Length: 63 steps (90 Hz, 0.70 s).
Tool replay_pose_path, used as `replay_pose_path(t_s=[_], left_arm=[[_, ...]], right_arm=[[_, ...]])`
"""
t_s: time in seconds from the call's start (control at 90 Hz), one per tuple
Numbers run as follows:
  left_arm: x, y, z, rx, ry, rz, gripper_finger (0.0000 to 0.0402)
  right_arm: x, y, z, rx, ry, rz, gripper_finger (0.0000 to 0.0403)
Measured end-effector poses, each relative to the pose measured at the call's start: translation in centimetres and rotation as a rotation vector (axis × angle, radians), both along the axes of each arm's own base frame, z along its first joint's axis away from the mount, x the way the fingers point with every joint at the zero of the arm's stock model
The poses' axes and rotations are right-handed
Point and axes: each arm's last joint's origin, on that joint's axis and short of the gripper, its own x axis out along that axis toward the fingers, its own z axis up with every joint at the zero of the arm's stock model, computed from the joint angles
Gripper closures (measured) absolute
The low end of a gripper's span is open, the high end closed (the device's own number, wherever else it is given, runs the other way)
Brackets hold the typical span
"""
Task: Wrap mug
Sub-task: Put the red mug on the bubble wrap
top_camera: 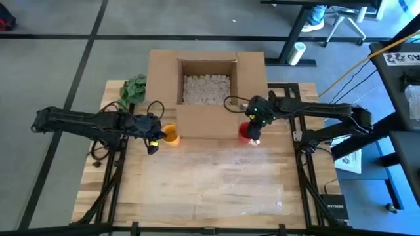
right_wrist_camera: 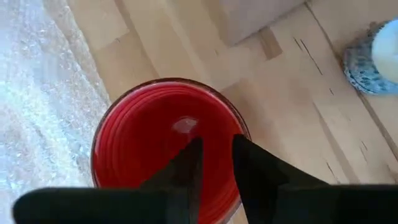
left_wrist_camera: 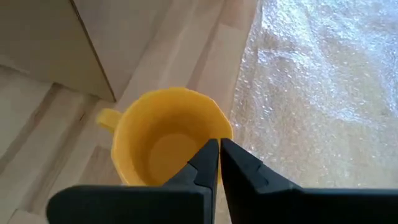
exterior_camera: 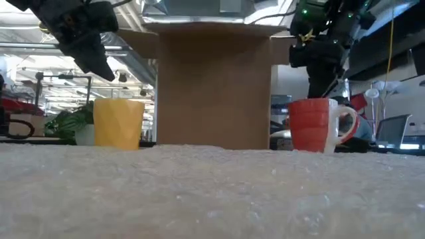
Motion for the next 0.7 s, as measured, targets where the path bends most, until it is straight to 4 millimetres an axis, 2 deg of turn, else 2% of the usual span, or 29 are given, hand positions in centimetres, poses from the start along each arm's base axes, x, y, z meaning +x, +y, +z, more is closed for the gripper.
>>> replay_pose_path(t_s=[0.233, 0.467, 0.7], left_arm=[[0.0, 0.0, -0.1, 0.0, -0.003, 0.0, 0.0402], [-0.3, 0.0, -1.9, -0.021, 0.046, 0.022, 0.0402], [-0.4, 0.0, -2.6, -0.036, 0.054, 0.039, 0.0402]], right_arm=[[-0.1, 0.1, -0.2, 0.015, 0.018, -0.013, 0.0333], [-0.2, 0.2, 0.1, 0.002, 0.007, -0.006, 0.0333], [-1.8, 0.4, 2.7, -0.079, -0.038, -0.043, 0.0333]])
